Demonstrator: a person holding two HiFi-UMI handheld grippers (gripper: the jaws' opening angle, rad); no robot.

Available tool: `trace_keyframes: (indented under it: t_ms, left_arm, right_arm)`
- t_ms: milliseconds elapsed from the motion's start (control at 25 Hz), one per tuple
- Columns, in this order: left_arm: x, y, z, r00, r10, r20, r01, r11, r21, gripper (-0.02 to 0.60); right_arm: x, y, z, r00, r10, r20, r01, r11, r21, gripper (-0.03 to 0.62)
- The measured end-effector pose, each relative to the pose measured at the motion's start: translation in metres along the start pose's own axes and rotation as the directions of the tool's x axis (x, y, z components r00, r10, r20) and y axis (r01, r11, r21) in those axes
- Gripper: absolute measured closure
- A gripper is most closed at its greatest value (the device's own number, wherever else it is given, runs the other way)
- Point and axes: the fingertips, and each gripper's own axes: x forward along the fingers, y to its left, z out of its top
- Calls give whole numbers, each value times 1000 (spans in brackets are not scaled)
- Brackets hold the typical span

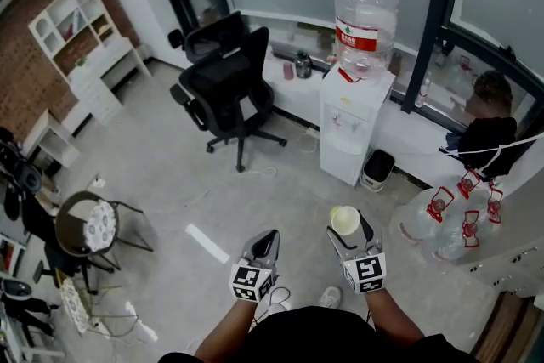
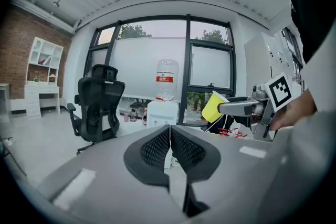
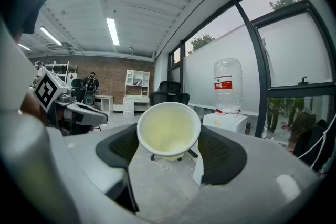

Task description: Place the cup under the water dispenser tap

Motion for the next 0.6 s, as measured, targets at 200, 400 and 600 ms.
trace_keyframes:
  t_ms: [200,400,600]
  left_arm:
    - [18,-5,5,999,44,3,-44,999,-3,563]
    - [32,-13,13,997,76,15,-76,997,-4,563]
    - [34,-14,12,997,79,-6,-79,997,-9,563]
  right_arm:
    - [-5,-26,-8,1000,22,-7,-22,1000,3,244]
    - [-6,-48,-13,999,41,-16,-41,999,-1,244]
    - [-5,-60,-13,1000,28,-13,-28,999,19,244]
